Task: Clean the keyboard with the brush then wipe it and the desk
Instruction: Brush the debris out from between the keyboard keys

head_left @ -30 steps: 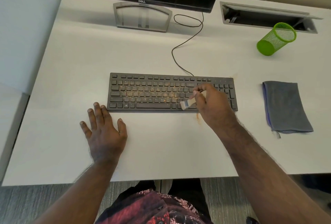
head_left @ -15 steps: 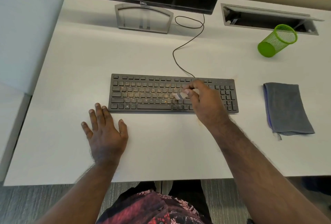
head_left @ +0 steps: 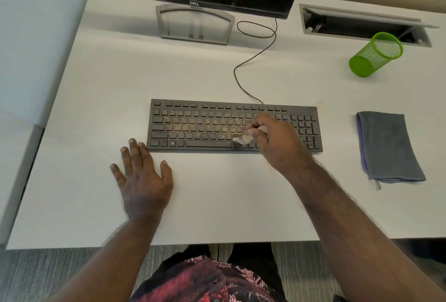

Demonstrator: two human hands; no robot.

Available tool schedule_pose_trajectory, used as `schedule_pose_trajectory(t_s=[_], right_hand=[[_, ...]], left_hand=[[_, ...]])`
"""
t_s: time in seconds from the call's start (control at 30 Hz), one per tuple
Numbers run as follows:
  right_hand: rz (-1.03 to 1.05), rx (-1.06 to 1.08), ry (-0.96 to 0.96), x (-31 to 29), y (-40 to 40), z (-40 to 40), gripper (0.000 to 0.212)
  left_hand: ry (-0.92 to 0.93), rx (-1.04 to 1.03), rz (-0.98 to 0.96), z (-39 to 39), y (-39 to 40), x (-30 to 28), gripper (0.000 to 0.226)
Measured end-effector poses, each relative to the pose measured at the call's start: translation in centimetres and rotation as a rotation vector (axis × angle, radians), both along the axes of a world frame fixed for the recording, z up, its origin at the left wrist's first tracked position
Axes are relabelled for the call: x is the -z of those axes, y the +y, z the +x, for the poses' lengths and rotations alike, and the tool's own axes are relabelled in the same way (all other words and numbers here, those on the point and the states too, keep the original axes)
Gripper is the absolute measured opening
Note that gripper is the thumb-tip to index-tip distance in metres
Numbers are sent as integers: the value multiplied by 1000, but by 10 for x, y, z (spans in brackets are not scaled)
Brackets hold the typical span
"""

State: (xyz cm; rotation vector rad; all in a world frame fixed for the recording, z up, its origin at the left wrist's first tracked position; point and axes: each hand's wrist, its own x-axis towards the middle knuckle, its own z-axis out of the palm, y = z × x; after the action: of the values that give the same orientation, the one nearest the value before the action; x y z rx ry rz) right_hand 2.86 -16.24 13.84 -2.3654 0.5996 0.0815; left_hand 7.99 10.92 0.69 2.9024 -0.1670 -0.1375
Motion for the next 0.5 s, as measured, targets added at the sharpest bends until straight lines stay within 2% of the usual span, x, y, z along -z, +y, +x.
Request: schedule_pose_trajectory(t_s=[0.23,0.4,0.5], right_hand=[[-54,44,-65,2,-4,-7,7],[-39,50,-18,2,-3,-15,8],[-32,89,-94,3,-2,-18,7]], left_hand=[[6,4,4,0,2,1,77],[9,5,1,0,1,0,77],[6,6,-4,0,2,0,77]])
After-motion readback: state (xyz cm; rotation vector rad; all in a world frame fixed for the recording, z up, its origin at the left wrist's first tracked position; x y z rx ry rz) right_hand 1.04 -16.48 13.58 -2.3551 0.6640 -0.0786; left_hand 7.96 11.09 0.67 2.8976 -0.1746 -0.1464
